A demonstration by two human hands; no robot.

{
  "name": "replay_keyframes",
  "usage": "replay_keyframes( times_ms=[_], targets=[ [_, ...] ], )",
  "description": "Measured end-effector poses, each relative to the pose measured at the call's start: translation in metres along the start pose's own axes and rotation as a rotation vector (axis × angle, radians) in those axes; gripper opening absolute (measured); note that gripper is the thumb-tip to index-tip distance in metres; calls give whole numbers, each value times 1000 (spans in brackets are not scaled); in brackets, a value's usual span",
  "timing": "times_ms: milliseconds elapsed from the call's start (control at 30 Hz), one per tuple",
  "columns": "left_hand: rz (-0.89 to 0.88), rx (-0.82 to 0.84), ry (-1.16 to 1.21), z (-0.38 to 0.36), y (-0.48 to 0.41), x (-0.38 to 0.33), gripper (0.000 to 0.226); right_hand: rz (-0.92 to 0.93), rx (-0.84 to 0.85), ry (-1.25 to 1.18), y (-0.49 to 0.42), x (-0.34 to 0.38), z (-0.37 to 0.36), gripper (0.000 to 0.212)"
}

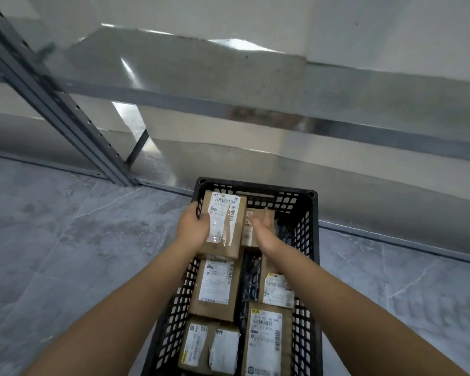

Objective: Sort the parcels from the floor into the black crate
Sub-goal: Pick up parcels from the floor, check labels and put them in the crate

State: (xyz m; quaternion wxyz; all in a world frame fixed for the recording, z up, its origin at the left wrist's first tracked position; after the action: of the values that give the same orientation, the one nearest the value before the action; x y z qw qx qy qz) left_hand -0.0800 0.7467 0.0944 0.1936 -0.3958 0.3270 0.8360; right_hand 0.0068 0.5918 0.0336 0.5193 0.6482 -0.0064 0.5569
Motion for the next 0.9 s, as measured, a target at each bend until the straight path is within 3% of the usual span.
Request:
replay_keyframes(
  times_ms=[100,233,333,433,600,900],
  targets=[
    [152,41,24,43,31,-53,39,-41,50,6,57,53,38,65],
    [180,473,-187,89,87,-164,49,-90,129,73,157,145,83,60],
    [117,652,-118,117,129,-266,56,-51,100,70,222,233,110,57],
    [37,602,0,145,159,-367,52,27,44,-2,282,326,129,51],
    [-117,574,-57,191,221,-518,47,188,-48,-18,401,459,182,43],
    [-588,450,-128,229,344,-725,41,485,-266,36,576,578,324,48]
  ],
)
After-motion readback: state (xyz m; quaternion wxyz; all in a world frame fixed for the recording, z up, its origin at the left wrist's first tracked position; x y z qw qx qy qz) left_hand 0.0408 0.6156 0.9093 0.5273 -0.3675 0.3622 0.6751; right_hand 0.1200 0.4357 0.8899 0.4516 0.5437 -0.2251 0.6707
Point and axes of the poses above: each hand's wrist, its own y-axis away from the middle knuckle, its own z-axis out of the back of the hand, x = y × z, the point moved 8 cm from there along -y, towards the middle knuckle, and after that the axes turned 2 degrees about y, right-handed, at the moved point
